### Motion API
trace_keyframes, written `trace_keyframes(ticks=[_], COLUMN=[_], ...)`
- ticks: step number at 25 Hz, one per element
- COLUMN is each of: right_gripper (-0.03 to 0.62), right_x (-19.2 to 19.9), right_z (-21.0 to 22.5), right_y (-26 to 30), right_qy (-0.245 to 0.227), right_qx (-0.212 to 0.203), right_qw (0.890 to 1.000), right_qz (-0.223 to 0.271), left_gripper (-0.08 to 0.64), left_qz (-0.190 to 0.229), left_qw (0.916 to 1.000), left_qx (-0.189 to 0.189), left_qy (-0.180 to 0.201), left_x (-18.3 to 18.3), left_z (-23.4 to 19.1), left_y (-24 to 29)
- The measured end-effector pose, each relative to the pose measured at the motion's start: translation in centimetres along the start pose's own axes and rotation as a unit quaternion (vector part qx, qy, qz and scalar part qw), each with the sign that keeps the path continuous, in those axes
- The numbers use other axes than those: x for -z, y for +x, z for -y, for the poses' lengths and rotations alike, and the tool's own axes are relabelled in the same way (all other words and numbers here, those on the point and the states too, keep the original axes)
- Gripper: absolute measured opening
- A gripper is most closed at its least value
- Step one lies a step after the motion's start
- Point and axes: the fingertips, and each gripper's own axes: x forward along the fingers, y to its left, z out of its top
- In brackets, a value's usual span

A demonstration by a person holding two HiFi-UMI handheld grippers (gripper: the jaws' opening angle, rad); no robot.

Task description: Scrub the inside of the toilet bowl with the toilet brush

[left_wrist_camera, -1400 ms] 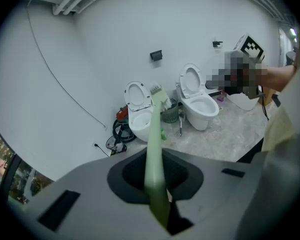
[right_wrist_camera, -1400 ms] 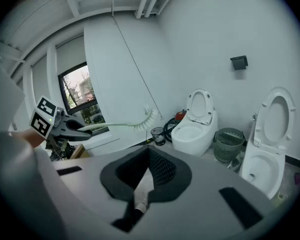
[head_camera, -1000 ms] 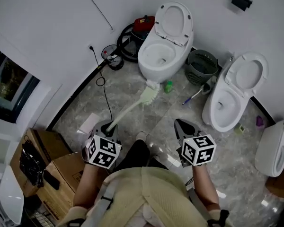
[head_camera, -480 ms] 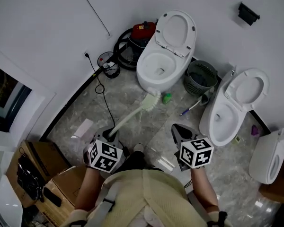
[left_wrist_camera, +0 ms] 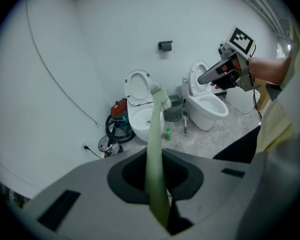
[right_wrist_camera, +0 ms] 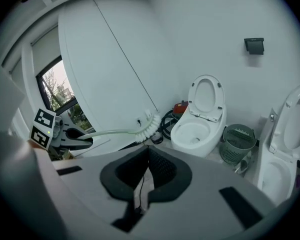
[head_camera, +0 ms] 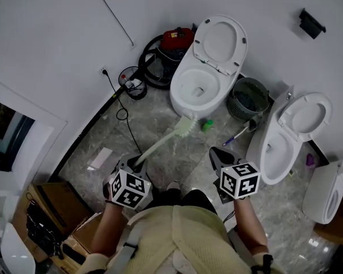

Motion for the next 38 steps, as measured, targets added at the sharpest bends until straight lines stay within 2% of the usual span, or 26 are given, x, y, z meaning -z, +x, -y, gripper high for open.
trace_keyframes(ticks=[7, 12, 24, 28, 38], right_gripper=[0.015, 0.015, 0.015, 0.015, 0.015], right_x=[-1.6, -4.4, -12.8, -13.7, -13.6], right_z=[1.9, 6.2, 19.9, 22.9, 28.0], right_y=[3.8, 7.5, 17.0, 19.1, 22.8], right_qy=[-0.006, 0.001, 0.009, 0.031, 0.084], right_qx=[0.007, 0.0, -0.04, -0.049, -0.05], right_qw=[1.0, 1.0, 0.997, 0.996, 0.993], right_qz=[-0.026, -0.031, -0.059, -0.065, -0.071], left_gripper=[0.041, 0.041, 0.041, 0.041, 0.042], left_qz=[-0.016, -0.015, -0.067, -0.09, -0.159], left_qw=[0.9997, 0.9997, 0.9972, 0.9954, 0.985], left_qx=[0.011, 0.01, -0.01, -0.008, 0.019], left_qy=[0.014, 0.017, 0.032, 0.032, 0.065], left_x=[-0.6, -3.9, -14.6, -16.8, -19.9], left_z=[-3.6, -5.1, -10.4, -11.8, -14.1], left_y=[4.7, 9.4, 22.5, 25.5, 31.9])
